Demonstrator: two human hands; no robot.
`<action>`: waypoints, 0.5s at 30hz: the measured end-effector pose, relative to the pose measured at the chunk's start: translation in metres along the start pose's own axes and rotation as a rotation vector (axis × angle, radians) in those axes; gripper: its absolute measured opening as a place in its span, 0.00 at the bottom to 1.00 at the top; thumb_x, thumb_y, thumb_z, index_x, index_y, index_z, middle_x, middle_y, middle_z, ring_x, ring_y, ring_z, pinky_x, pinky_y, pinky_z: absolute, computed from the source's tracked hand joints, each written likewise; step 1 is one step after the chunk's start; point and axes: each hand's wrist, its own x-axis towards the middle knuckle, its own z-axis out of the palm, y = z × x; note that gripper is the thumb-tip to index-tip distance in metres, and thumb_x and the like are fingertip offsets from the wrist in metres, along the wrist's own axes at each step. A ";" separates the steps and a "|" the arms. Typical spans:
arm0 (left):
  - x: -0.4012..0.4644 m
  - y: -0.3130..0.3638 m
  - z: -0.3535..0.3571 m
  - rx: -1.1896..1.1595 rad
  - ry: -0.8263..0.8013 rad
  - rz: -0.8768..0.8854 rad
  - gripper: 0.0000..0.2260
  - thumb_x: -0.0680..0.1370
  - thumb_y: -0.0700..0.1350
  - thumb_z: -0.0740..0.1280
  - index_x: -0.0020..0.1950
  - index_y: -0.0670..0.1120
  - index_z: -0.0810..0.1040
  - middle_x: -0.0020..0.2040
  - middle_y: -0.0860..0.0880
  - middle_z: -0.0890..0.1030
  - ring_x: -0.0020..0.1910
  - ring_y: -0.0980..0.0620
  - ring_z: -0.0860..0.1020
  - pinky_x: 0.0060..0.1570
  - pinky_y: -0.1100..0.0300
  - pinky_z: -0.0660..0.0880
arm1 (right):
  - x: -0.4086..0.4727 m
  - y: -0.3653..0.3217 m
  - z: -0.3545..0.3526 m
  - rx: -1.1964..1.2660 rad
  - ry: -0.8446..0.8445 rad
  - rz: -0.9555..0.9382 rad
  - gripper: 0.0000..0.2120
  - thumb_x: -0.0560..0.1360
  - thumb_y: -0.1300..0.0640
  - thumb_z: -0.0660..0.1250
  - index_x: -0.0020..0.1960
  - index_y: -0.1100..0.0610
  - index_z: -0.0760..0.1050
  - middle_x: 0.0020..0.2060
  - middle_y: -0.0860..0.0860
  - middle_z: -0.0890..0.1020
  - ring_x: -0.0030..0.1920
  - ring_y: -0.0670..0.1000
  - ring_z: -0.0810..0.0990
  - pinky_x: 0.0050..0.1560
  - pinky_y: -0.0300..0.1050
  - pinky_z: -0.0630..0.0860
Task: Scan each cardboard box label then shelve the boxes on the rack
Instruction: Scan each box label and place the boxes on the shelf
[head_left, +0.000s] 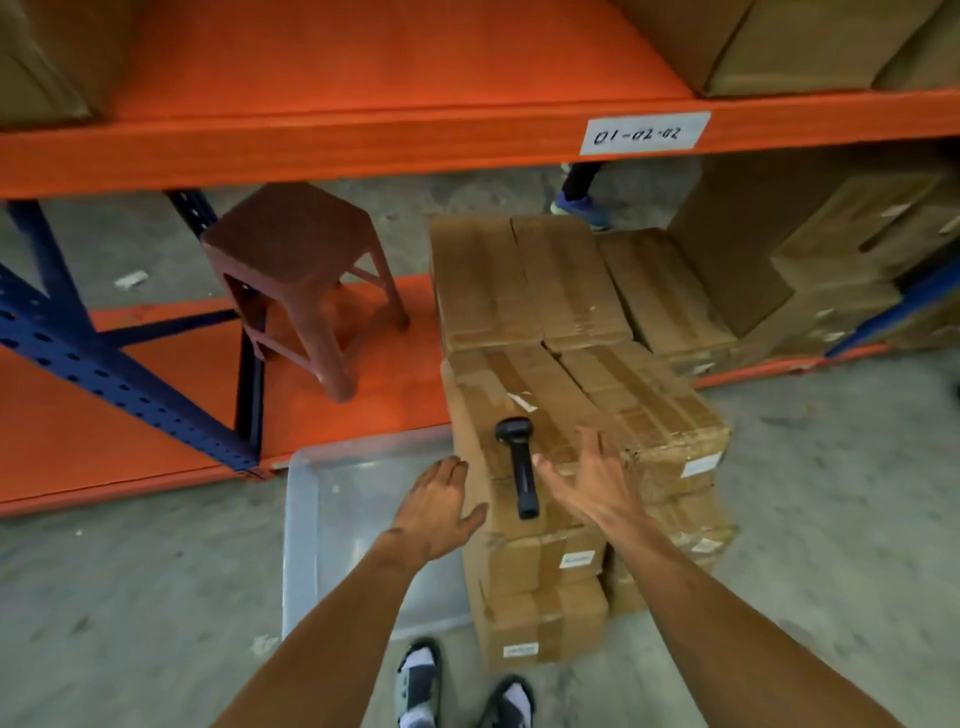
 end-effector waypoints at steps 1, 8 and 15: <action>0.012 -0.003 0.011 0.001 -0.006 0.004 0.34 0.81 0.60 0.61 0.79 0.40 0.60 0.78 0.42 0.64 0.77 0.45 0.62 0.76 0.56 0.54 | 0.009 0.002 0.012 0.015 -0.003 0.007 0.40 0.78 0.32 0.64 0.80 0.53 0.59 0.76 0.58 0.67 0.73 0.62 0.71 0.65 0.54 0.72; 0.069 -0.020 0.063 -0.075 0.047 0.114 0.24 0.79 0.50 0.69 0.69 0.36 0.74 0.68 0.39 0.75 0.67 0.40 0.73 0.68 0.52 0.68 | 0.075 0.001 0.066 0.111 -0.004 -0.003 0.40 0.77 0.35 0.69 0.79 0.56 0.59 0.69 0.61 0.73 0.67 0.65 0.77 0.62 0.56 0.77; 0.072 -0.023 0.084 -0.113 0.046 0.144 0.17 0.80 0.43 0.67 0.67 0.38 0.77 0.67 0.42 0.77 0.66 0.42 0.75 0.64 0.53 0.73 | 0.098 0.001 0.091 0.213 -0.141 0.128 0.27 0.76 0.45 0.74 0.68 0.51 0.65 0.51 0.53 0.79 0.58 0.62 0.81 0.51 0.48 0.75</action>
